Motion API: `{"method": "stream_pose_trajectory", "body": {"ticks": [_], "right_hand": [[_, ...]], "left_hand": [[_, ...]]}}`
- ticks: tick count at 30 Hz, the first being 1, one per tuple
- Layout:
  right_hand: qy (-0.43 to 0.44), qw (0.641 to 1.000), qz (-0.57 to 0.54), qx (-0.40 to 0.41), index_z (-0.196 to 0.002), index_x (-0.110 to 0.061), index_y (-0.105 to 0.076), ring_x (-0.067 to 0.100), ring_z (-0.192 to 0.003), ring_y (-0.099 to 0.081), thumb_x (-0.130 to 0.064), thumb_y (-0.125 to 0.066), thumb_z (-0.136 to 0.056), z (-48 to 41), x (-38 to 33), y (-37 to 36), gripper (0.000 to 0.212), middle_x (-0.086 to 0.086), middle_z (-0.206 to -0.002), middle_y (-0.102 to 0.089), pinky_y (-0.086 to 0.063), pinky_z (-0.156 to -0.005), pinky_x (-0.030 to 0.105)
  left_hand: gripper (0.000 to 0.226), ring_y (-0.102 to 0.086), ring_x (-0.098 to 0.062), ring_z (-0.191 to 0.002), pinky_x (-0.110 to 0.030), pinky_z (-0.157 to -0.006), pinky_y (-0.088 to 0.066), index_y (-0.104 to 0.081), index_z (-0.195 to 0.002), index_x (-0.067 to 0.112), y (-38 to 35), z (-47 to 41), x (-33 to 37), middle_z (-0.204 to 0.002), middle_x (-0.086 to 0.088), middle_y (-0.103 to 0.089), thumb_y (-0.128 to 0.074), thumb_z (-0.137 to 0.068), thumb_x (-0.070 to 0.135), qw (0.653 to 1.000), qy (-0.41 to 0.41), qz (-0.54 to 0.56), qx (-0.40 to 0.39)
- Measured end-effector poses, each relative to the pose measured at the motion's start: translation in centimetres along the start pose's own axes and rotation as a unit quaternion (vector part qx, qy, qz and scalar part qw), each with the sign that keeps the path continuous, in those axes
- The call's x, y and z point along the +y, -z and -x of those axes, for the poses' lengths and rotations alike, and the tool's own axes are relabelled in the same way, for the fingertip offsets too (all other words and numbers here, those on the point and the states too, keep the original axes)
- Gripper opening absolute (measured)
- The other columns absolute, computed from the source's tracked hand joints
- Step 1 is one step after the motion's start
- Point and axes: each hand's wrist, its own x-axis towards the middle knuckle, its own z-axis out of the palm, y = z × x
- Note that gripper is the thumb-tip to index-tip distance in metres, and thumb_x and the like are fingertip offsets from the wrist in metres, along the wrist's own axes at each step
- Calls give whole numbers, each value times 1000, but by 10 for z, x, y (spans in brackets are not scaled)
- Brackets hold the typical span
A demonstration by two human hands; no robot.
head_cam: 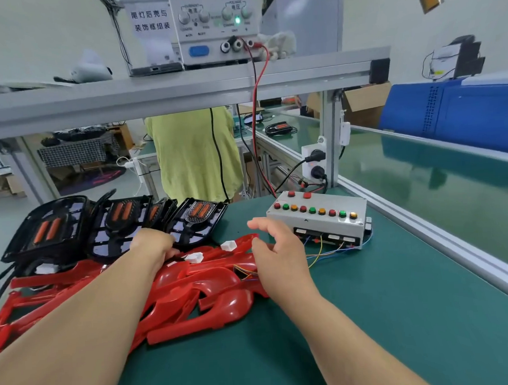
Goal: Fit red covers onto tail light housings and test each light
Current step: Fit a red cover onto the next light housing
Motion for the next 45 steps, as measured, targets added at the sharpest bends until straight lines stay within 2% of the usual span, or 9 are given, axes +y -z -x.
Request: {"method": "stream_pose_trajectory", "body": {"ticks": [2, 6, 11, 15, 24, 32, 37, 42, 45], "right_hand": [[0, 1000, 0, -1, -99, -44, -60, 6, -82, -56, -8, -51, -93, 0, 0, -1, 38, -30, -106, -56, -49, -88, 25], [0, 1000, 7, -7, -101, -40, -62, -3, -90, -56, -8, -50, -93, -1, 3, -2, 35, -29, -106, -56, -43, -83, 12], [10, 1000, 11, -12, -107, -30, -67, -29, -95, -44, -6, -51, -92, -1, 6, -1, 33, -31, -104, -55, -32, -77, -5], [-7, 1000, -1, -8, -105, -32, -66, -27, -89, -47, -6, -52, -92, -3, 7, -1, 32, -27, -107, -58, -33, -74, -6], [-86, 992, -84, -26, -141, -23, -50, 4, -127, -52, -37, -68, -90, -10, 8, 1, 56, -9, -140, -55, -37, -111, 28], [-93, 973, 199, -64, -116, -23, -57, 15, -95, -59, -39, -79, -79, -8, 20, 0, 46, -10, -97, -59, -45, -81, 29], [-52, 937, 334, -88, -112, -25, -60, 25, -101, -61, -21, -65, -82, -6, 18, -3, 30, 0, -104, -67, -51, -84, 35], [-45, 997, 50, -38, -129, -32, -58, 3, -88, -60, -15, -65, -90, -9, 14, 0, 43, -14, -96, -63, -43, -75, 12], [-67, 982, -147, -99, -138, -27, -52, 4, -98, -67, 2, -61, -92, -6, 8, -4, 54, -10, -105, -69, -51, -81, 16]], "left_hand": [[31, -52, -14, -35, -27, -59, -45, -51, -74, -6, -2, -1, -1, -64, -11, -70, -55, -98, 12, 999, 11, 12, 36], [33, -64, -20, -70, -27, -61, -46, -61, -110, -10, -6, 1, 1, -92, -12, -75, -55, -97, 19, 995, 0, 66, 73], [21, -39, -20, -43, -24, -49, -33, -64, -84, -5, -2, -2, 0, -42, -3, -61, -57, -87, 14, 986, -40, 129, 102], [25, -36, -17, -41, -22, -45, -30, -59, -67, 3, 10, 3, 4, -38, -3, -57, -59, -89, 15, 983, -37, 170, 62], [22, -44, -4, -37, -13, -34, -34, -59, -72, 7, 21, 46, -8, -50, -2, -60, -60, -93, 15, 967, -70, 238, -62], [16, -49, -1, -37, -12, -36, -37, -63, -78, 8, 17, 87, -26, -49, 3, -62, -58, -92, 14, 955, -93, 270, -86], [13, -52, -2, -40, -14, -38, -40, -65, -79, 8, 16, 91, -34, -50, 3, -62, -59, -89, 15, 957, -98, 266, -56], [14, -52, -1, -40, -14, -41, -41, -65, -75, 8, 21, 92, -37, -54, 2, -65, -60, -87, 13, 956, -101, 274, -40], [15, -52, -1, -41, -14, -41, -41, -65, -74, 8, 23, 94, -38, -53, 2, -65, -61, -87, 13, 954, -103, 279, -39]]}}
